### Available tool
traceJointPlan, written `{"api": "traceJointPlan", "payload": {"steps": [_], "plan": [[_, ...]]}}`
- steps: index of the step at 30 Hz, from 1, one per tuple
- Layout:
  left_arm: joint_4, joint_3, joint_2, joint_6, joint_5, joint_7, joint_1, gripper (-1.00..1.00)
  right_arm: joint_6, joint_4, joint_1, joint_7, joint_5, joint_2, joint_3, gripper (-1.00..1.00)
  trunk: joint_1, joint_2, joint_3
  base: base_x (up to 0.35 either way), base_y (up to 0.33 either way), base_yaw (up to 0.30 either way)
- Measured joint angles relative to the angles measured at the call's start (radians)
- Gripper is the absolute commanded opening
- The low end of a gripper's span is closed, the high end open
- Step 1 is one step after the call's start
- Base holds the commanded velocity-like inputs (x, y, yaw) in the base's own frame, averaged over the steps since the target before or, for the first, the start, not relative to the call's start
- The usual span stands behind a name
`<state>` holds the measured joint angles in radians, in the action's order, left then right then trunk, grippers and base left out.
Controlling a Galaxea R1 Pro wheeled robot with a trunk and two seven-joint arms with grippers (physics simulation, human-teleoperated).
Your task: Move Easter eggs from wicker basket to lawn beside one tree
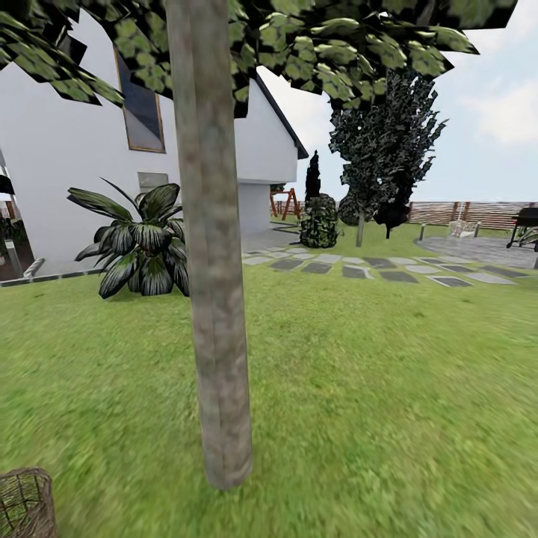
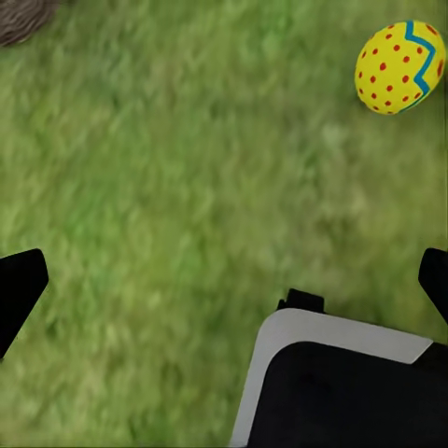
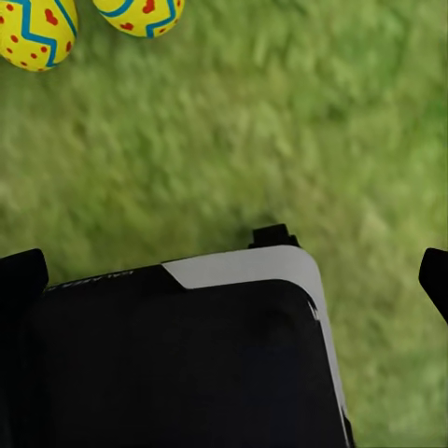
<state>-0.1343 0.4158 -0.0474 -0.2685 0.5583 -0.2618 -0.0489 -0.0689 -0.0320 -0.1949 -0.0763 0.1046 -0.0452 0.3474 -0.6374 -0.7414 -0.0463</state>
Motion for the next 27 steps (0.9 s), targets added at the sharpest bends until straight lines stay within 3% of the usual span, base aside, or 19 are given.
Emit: {"api": "traceJointPlan", "payload": {"steps": [3, 10, 13, 27], "plan": [[0.000, 0.001, 0.000, -0.001, -0.019, 0.000, 0.001, 1.00, 0.000, -0.001, 0.000, 0.000, 0.000, 0.002, 0.000, 1.00, 0.012, 0.021, 0.009, 0.000, 0.000, 0.000], [0.000, 0.002, 0.000, 0.001, -0.128, -0.001, 0.007, 1.00, 0.000, -0.001, 0.000, 0.000, 0.000, 0.002, 0.000, 1.00, 0.038, 0.070, 0.031, 0.000, 0.000, 0.000], [0.000, 0.002, 0.000, 0.002, -0.148, -0.001, 0.009, 1.00, 0.000, -0.001, 0.000, 0.000, 0.000, 0.002, 0.000, 1.00, 0.050, 0.090, 0.040, 0.000, 0.000, 0.000], [0.000, 0.002, -0.001, 0.002, -0.161, -0.001, 0.016, 1.00, 0.000, -0.001, -0.001, 0.000, 0.000, 0.003, 0.000, 1.00, 0.100, 0.181, 0.080, 0.000, 0.000, 0.000]]}}
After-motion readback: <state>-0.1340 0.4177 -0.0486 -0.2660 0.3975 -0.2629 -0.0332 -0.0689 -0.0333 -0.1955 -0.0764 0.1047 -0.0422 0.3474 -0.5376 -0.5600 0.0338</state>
